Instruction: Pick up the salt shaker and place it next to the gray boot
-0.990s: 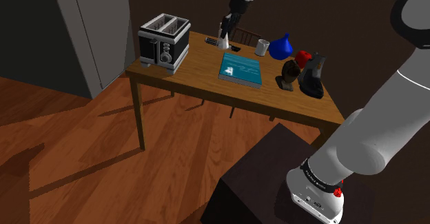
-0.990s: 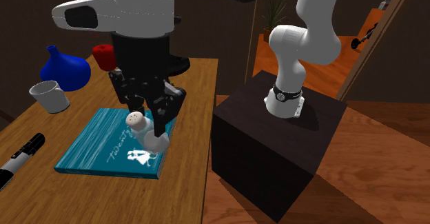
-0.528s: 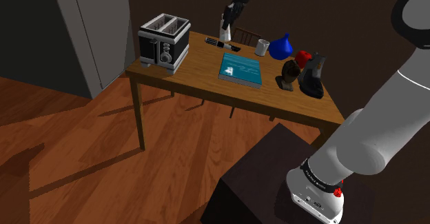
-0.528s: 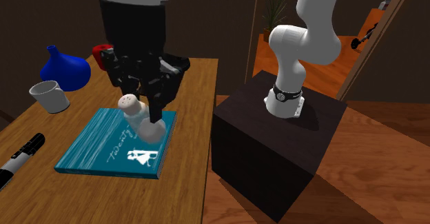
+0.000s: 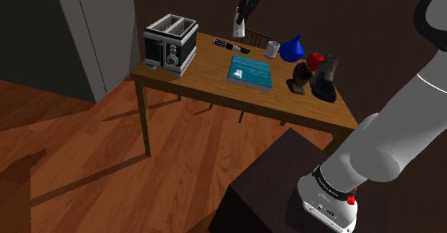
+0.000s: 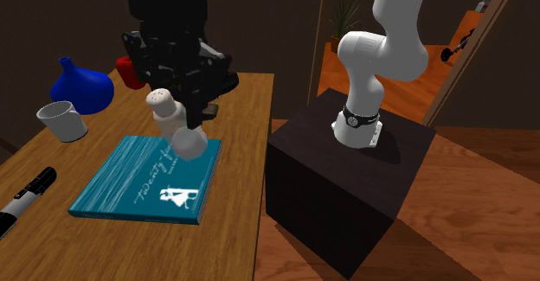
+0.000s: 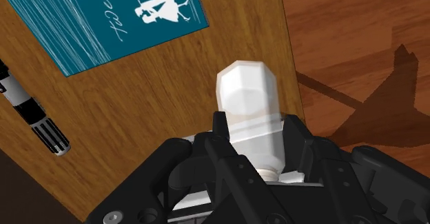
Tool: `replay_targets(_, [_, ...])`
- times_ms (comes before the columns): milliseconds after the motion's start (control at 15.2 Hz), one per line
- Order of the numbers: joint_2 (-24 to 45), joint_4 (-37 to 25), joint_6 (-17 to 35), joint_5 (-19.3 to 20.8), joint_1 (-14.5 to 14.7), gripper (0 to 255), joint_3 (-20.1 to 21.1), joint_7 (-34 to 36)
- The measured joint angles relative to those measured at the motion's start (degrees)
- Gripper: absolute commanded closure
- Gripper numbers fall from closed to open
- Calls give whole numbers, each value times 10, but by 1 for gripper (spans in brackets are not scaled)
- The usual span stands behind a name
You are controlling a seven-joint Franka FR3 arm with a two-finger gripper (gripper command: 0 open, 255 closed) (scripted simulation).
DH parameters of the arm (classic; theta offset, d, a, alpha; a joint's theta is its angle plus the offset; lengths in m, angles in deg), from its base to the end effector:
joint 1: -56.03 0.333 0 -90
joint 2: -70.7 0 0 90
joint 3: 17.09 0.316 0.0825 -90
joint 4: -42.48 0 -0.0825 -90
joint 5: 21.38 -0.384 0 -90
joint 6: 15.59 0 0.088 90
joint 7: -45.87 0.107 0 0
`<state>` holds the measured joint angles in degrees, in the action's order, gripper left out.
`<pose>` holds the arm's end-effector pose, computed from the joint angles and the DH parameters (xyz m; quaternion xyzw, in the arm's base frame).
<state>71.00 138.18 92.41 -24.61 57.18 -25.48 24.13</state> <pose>0.5789 -0.0691 0.6043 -0.9869 -0.1197 -0.1080 0.0002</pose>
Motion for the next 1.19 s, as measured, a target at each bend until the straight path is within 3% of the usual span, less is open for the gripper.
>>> replay_targets(660, [-166, 172, 6, 20, -38, 255, -41, -73])
replay_targets(1188, [-285, 267, -20, 52, -78, 255, -86, -141])
